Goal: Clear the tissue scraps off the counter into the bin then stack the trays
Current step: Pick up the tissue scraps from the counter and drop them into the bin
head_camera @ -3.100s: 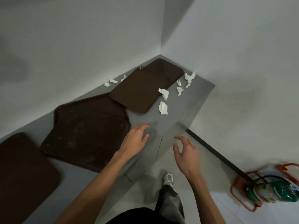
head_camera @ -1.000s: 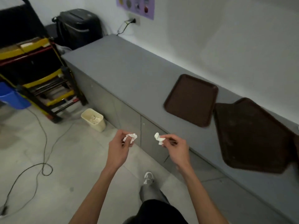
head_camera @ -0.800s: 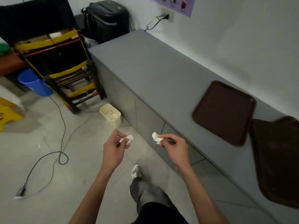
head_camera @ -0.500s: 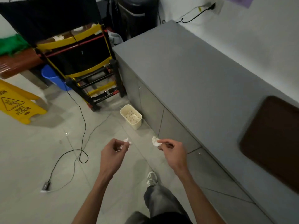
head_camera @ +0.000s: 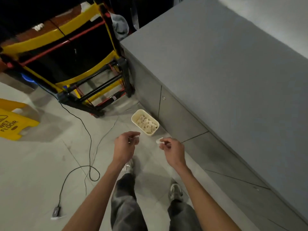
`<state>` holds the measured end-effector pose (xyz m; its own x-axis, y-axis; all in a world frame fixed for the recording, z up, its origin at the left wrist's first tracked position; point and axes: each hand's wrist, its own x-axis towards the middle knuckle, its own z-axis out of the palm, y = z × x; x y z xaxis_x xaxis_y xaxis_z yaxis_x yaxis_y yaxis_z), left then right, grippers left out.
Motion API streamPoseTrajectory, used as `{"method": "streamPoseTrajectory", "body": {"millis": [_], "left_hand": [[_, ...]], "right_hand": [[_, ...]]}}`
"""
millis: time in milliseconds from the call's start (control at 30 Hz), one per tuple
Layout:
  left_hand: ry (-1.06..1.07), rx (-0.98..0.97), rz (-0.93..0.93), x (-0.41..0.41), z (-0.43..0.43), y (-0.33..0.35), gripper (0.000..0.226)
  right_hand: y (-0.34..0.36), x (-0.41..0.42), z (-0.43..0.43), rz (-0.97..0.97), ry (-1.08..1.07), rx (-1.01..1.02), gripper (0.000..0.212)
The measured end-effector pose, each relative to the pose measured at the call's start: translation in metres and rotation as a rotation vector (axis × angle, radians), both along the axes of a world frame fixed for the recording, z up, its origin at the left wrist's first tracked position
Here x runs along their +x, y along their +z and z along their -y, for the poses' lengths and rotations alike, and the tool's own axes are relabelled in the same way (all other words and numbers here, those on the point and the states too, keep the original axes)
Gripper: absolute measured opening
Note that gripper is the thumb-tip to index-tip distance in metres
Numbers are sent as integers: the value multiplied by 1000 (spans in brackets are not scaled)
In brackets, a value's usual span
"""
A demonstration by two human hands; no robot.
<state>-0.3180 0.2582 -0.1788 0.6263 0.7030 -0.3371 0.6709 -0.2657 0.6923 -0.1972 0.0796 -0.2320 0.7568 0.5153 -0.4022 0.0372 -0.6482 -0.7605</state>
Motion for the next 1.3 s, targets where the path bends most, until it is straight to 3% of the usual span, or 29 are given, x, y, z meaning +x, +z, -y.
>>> {"method": "streamPoseTrajectory", "body": {"millis": [367, 433, 500, 633, 667, 833, 933, 1067, 1300], "left_hand": [[-264, -28, -174, 82, -172, -226, 8], [-298, -35, -211, 91, -187, -267, 14], [-334, -32, -244, 101, -198, -304, 18], [-446, 29, -264, 125, -211, -371, 10], [-477, 63, -271, 132, -213, -386, 5], [-684, 48, -465, 152, -214, -447, 37], [-817, 34, -586, 146, -211, -466, 52], [-836, 138, -541, 134, -210, -447, 50], [-827, 283, -360, 111, -201, -316, 55]], "right_hand": [[-193, 25, -141, 8, -206, -157, 10], [-226, 30, -159, 20, -222, -173, 14], [-261, 35, -175, 39, -193, -189, 20], [-333, 53, -203, 86, -78, -292, 10], [-351, 57, -208, 90, -53, -344, 14], [-415, 69, -228, -100, 171, -555, 49], [-422, 67, -231, -120, 272, -615, 57], [-390, 59, -225, -49, 186, -568, 50], [-247, 37, -179, 181, 23, -388, 44]]}}
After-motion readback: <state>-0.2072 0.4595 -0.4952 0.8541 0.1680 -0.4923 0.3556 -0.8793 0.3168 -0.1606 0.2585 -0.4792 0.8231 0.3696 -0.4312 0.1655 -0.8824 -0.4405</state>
